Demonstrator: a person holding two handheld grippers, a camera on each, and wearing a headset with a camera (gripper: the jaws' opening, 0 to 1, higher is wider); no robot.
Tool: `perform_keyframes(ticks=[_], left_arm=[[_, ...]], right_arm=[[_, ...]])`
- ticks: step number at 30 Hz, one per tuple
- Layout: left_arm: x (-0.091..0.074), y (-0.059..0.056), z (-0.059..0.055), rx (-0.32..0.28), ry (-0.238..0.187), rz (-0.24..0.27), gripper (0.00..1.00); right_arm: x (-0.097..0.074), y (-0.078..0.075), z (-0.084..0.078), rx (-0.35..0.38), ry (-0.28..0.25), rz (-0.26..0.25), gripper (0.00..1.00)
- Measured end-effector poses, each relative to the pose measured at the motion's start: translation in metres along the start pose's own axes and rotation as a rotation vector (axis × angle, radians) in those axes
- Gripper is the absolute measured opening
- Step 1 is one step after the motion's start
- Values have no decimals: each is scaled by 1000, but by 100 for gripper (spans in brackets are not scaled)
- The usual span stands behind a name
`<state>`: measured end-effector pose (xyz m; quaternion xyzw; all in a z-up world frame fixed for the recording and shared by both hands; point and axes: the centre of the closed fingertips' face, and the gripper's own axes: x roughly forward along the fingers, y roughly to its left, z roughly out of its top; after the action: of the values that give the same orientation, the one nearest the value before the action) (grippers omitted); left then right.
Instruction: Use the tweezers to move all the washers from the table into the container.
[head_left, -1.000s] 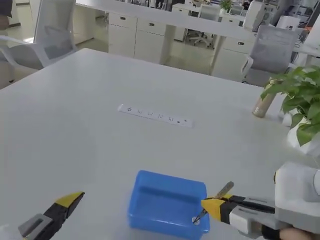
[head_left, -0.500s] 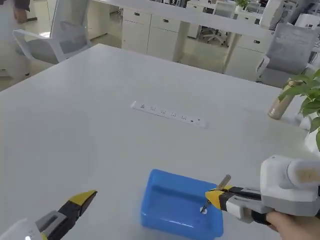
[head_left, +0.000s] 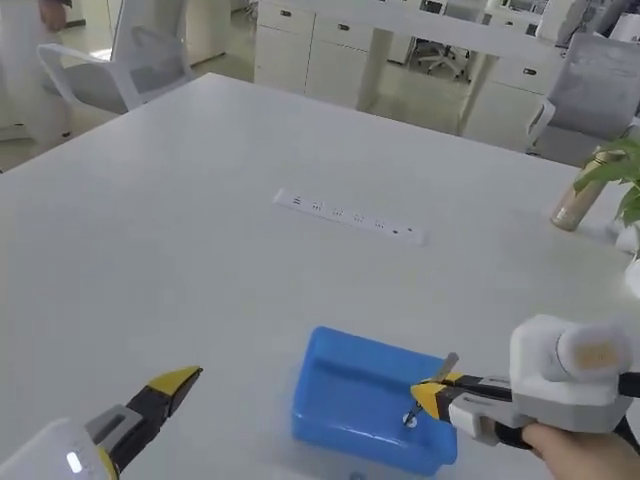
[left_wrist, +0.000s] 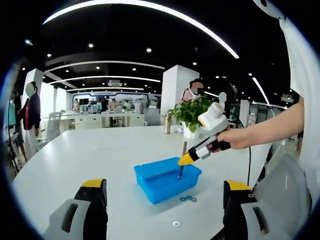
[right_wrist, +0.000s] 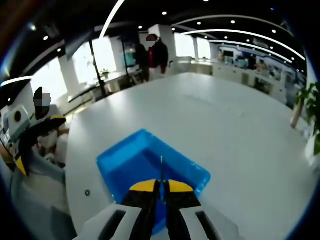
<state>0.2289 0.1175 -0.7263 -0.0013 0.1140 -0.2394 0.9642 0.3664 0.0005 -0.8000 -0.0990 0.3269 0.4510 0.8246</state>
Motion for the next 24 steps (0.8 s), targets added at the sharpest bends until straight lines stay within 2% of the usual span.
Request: perform_keyframes(ticks=[3,7,14,19,24], left_arm=[[-1,1,2,-20,-13,0,99],[0,1,-1,-7,-1,1,99],[0,2,0,-10,-8,5,99],[0,4,0,-7,-4,12,99],[0,3,-1,-10,-4,11,99]], right_arm=[[-1,0,1,-6,-5,-14,3],[0,-3,1,4,-7,-10,3],[-4,-6,-3,15,-14,-9,3],[-15,-2,5,37,-58,1,3],[-29,12,17,25,-124,9,3]])
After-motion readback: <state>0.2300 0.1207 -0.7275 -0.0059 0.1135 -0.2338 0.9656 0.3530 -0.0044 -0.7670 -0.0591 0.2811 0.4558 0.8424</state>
